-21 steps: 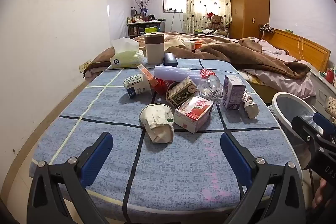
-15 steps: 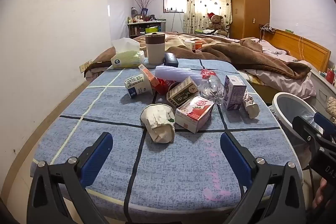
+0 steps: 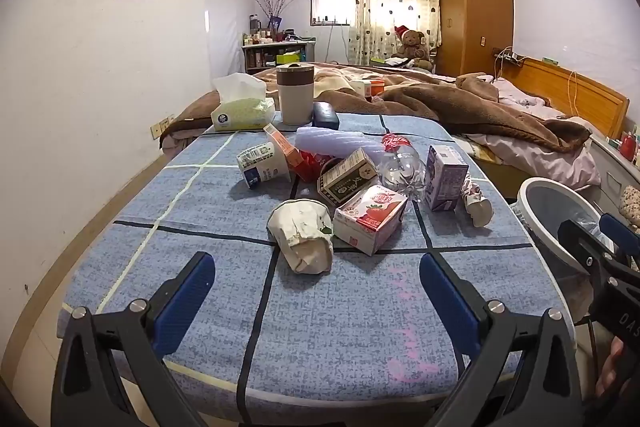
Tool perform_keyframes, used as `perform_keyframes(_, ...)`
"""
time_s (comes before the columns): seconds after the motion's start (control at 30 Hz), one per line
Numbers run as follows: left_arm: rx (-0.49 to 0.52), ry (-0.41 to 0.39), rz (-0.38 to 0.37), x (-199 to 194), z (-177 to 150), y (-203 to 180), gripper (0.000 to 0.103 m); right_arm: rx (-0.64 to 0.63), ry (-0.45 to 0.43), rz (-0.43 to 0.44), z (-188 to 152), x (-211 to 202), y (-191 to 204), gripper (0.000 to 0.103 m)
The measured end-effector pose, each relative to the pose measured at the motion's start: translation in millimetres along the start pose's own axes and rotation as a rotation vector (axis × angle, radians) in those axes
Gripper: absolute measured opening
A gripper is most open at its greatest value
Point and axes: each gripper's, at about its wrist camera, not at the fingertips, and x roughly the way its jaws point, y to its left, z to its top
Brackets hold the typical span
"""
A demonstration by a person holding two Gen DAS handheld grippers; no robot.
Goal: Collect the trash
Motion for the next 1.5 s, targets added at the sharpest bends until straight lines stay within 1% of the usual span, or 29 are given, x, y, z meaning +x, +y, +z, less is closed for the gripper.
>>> perform_keyframes(1.5,-0.015,0.006,0.005,-2.2,-2.4,7.5,0.103,0.0,-0.007,-0.009,3.1,-1.1,-3.7,0.093)
